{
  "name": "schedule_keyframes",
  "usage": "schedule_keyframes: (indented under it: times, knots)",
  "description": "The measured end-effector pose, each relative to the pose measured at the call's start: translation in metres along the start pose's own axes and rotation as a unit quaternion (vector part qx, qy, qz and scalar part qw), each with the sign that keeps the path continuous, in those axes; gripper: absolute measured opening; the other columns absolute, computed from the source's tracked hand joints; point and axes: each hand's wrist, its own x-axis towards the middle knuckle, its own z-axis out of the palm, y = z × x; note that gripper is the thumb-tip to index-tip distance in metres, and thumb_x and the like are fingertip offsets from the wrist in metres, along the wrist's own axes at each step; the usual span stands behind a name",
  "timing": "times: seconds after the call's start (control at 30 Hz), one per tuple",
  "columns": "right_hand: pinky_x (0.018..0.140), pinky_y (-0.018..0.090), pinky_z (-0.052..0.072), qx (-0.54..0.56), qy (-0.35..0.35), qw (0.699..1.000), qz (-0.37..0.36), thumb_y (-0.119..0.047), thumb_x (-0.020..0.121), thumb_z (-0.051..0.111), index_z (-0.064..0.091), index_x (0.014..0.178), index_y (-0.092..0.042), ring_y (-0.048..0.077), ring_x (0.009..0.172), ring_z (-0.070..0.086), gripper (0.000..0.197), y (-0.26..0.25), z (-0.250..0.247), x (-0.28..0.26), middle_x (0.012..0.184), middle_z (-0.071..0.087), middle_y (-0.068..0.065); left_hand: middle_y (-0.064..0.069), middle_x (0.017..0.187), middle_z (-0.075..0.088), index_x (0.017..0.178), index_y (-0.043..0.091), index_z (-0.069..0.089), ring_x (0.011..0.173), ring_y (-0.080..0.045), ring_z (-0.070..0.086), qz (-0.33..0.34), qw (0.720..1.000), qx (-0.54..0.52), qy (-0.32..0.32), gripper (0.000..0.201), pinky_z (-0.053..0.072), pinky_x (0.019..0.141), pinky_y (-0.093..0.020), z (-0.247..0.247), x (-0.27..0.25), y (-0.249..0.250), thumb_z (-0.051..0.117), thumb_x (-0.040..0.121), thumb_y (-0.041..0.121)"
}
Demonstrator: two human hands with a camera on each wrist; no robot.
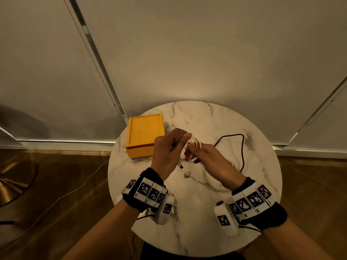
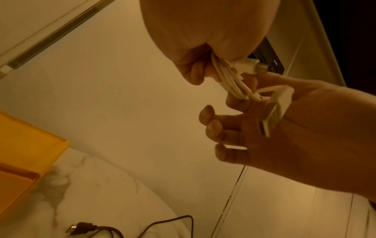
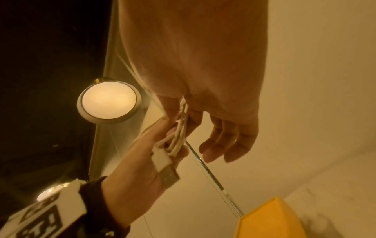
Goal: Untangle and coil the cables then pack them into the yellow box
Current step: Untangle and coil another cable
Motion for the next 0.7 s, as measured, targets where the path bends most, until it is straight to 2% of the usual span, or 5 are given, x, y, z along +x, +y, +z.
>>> schedule_keyframes:
  times: [0.2,0.37,0.47,0.57,0.7]
  knots:
    - [0.067,0.022,0.051,0.123,0.092,0.987,-0.043,0.002,0.083,0.068,0.066,0.102,0.005,0.016,0.073,0.063,0.019,-0.001,-0.001,0.003,0.087,0.069,0.015,-0.003,0.078,0.071,0.093,0.009,0.069,0.069,-0.019,0.066,-0.016,0.999,-0.025,0.022,0.015,0.052,0.061,-0.038,-0.001,0.0,-0.001,0.058,0.094,0.02]
    - [0.06,0.017,0.05,0.177,0.11,0.977,-0.051,-0.005,0.079,0.071,0.067,0.092,0.008,0.019,0.066,0.068,0.019,-0.012,-0.007,0.002,0.083,0.071,0.026,-0.003,0.07,0.066,0.086,0.014,0.067,0.06,-0.02,0.058,-0.004,0.999,0.011,0.04,0.015,0.046,0.055,-0.04,-0.006,0.004,-0.002,0.057,0.094,0.021]
    - [0.069,0.024,0.053,0.253,0.042,0.966,-0.023,-0.015,0.08,0.064,0.067,0.09,0.005,0.021,0.068,0.066,0.022,-0.016,-0.005,0.003,0.077,0.071,0.02,0.006,0.066,0.061,0.085,0.011,0.068,0.057,-0.004,0.051,0.011,0.999,0.021,0.045,0.023,0.042,0.053,-0.024,-0.009,0.008,0.002,0.055,0.094,0.027]
    - [0.071,0.022,0.051,0.324,-0.006,0.946,0.007,-0.015,0.085,0.055,0.066,0.093,0.002,0.017,0.066,0.061,0.022,-0.016,-0.003,0.004,0.068,0.065,0.011,-0.003,0.068,0.066,0.087,0.009,0.071,0.058,-0.014,0.056,-0.01,0.999,-0.002,0.044,0.027,0.045,0.055,-0.029,-0.012,0.007,-0.001,0.054,0.093,0.03]
    - [0.074,0.026,0.046,0.251,0.022,0.968,-0.003,-0.014,0.095,0.052,0.071,0.094,-0.003,0.026,0.075,0.052,0.022,-0.011,-0.002,0.007,0.071,0.057,0.014,-0.005,0.079,0.072,0.095,0.011,0.072,0.07,-0.013,0.065,-0.06,0.995,-0.072,0.037,0.014,0.05,0.063,-0.024,-0.015,0.001,-0.001,0.059,0.094,0.013]
